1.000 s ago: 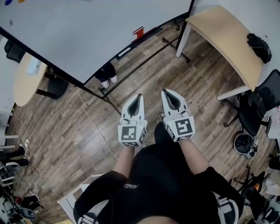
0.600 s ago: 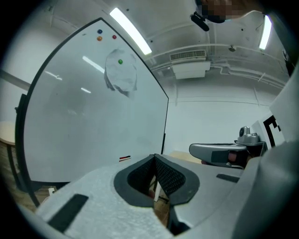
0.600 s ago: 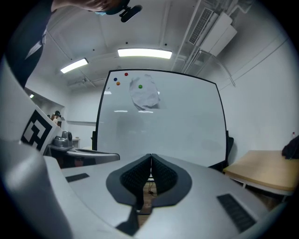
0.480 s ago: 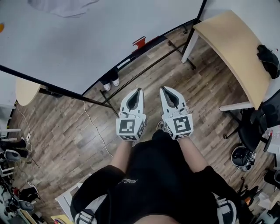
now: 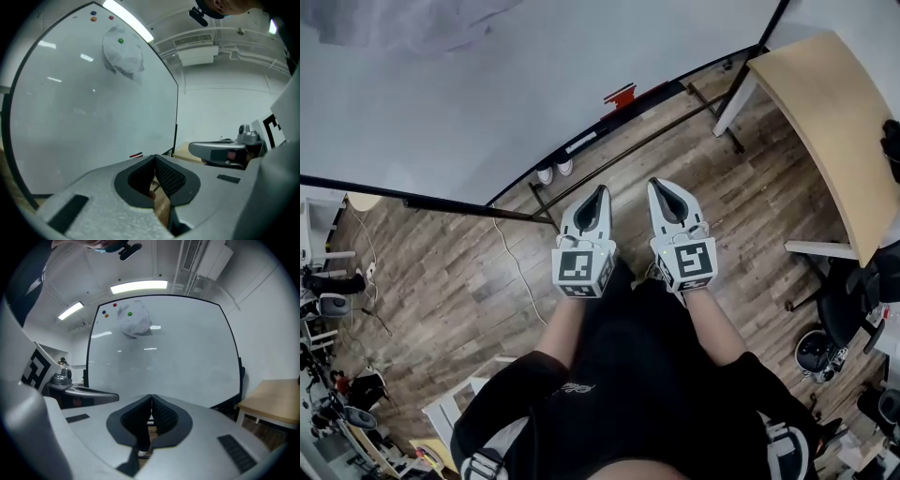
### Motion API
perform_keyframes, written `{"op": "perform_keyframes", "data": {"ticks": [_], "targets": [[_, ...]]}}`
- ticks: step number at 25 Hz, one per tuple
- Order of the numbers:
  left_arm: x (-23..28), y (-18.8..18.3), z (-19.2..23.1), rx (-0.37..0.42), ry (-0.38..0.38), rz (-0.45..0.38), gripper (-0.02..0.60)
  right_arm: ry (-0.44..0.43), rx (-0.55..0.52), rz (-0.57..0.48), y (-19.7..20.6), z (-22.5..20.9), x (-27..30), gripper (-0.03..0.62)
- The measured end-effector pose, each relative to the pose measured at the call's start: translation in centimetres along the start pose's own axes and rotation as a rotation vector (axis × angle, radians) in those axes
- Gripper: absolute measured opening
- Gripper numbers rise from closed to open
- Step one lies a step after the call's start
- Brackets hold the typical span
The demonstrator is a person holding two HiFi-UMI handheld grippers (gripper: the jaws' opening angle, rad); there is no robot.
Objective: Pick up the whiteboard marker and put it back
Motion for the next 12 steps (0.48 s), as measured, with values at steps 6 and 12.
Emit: {"op": "perform_keyframes", "data": {"ticks": [6,12], "targets": [[4.9,0.9,5.1,0.057,0.039,0.107,0.006,0.033,0.010,0.061,1.8,-0.9,5.5,0.002],[10.1,0.9,8.7,0.165,0.107,0.208,0.006,0.088,0.033,0.112,2.6,-1.9,10.9,0.002]]}}
Point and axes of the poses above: the fingertips, and each gripper's own axes: x forward along the fingers, z to its left, y out of its underside, the point moved 10 cm from there along -x, backward along the fingers, and after that the axes turned 2 degrees about x, right-handed, at the moved point
